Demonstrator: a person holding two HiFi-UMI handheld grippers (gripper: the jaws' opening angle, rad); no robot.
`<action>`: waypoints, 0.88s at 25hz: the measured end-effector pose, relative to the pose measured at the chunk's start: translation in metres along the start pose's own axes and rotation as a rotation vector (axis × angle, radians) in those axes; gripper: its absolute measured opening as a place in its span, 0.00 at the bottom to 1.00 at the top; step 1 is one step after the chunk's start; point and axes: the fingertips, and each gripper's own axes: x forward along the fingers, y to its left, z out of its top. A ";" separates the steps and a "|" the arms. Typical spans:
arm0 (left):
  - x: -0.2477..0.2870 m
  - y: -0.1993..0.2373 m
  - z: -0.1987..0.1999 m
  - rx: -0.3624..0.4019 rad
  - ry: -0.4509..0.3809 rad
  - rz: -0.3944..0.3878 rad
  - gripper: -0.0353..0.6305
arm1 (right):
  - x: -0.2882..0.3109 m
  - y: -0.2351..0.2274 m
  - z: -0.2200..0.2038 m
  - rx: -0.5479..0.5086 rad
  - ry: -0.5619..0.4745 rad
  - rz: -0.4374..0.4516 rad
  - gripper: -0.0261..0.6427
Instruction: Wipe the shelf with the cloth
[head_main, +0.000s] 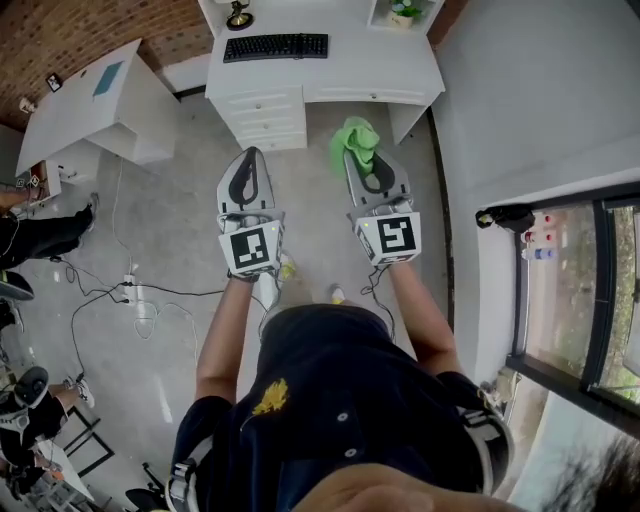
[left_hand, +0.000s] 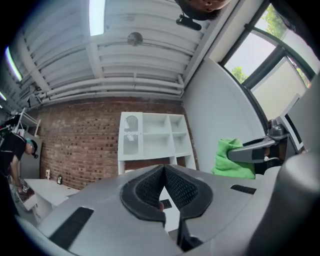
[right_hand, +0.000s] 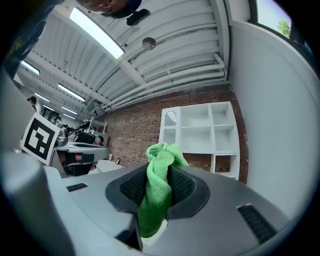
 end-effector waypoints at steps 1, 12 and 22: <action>0.009 0.013 -0.004 -0.005 0.004 -0.010 0.08 | 0.016 0.004 0.000 -0.003 0.007 -0.014 0.16; 0.093 0.132 -0.019 -0.061 -0.039 -0.117 0.08 | 0.156 0.050 0.012 -0.035 0.024 -0.099 0.16; 0.169 0.167 -0.039 -0.072 -0.026 -0.142 0.08 | 0.229 0.032 0.008 -0.053 0.014 -0.121 0.16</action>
